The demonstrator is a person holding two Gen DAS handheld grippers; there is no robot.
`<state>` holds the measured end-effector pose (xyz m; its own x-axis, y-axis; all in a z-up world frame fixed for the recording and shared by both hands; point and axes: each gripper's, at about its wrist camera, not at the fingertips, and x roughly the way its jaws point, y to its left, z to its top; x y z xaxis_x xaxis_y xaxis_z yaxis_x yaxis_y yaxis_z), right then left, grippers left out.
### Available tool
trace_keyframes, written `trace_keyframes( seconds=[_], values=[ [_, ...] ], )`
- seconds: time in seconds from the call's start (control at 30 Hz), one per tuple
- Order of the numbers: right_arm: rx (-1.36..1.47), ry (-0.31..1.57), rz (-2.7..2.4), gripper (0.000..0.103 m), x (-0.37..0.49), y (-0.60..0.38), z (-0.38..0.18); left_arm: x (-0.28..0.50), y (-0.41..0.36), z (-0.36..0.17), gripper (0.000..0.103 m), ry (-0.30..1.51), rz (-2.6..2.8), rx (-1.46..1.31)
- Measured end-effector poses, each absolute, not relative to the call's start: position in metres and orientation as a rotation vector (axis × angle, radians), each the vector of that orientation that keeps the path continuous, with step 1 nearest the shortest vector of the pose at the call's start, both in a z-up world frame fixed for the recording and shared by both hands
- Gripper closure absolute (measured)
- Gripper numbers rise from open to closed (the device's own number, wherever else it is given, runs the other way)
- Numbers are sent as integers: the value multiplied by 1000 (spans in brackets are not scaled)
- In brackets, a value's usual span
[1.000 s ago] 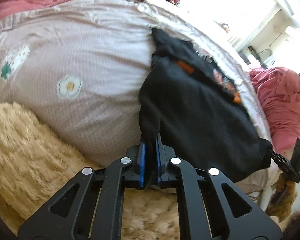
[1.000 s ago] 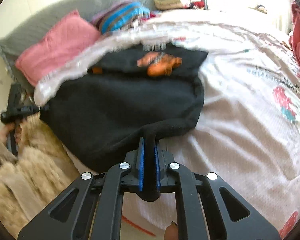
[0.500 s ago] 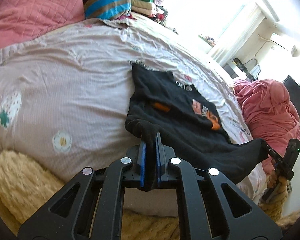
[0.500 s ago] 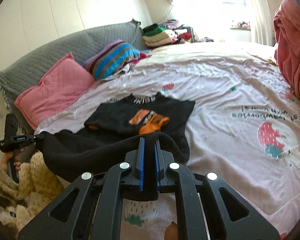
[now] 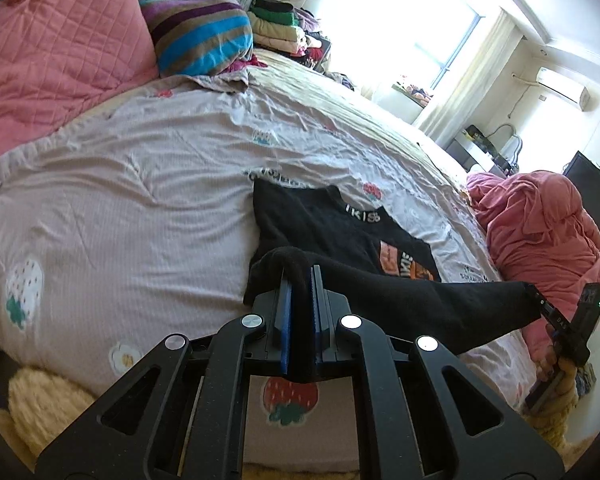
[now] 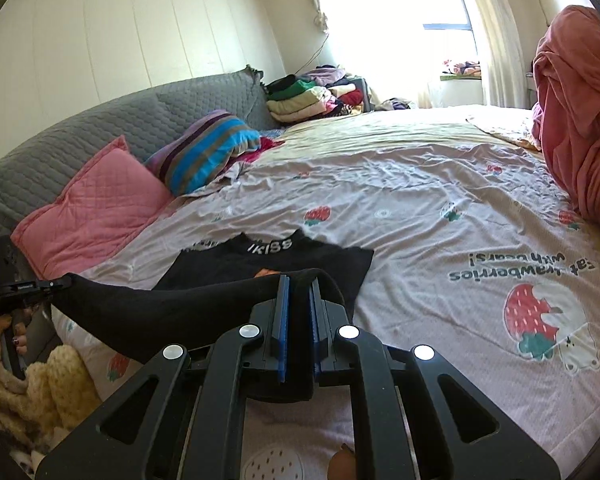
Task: Fold small clothes
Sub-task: 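Lift the hem with both grippers and fold it toward the collar, then lower the folded hem onto the collar and press with both grippers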
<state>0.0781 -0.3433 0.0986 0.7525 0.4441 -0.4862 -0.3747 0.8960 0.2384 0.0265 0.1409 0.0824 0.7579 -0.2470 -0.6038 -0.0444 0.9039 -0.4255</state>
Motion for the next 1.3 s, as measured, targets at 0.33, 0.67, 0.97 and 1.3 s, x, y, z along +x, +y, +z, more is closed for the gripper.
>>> trace_keyframes(
  seconds=[0.33,0.67,0.97,1.3],
  values=[
    [174,531,423,95,108,-343,103,60,139,99,101,688,-102,-403],
    [164,527,390,95,147,-337,98,105,136,101,100,682,-61,-355],
    [126,552,353,95,179,-330,82,143,141,84,100,714,-43,-347],
    [104,621,321,95,209,-322,54,172,142,51,100,771,-21,-344]
  ],
)
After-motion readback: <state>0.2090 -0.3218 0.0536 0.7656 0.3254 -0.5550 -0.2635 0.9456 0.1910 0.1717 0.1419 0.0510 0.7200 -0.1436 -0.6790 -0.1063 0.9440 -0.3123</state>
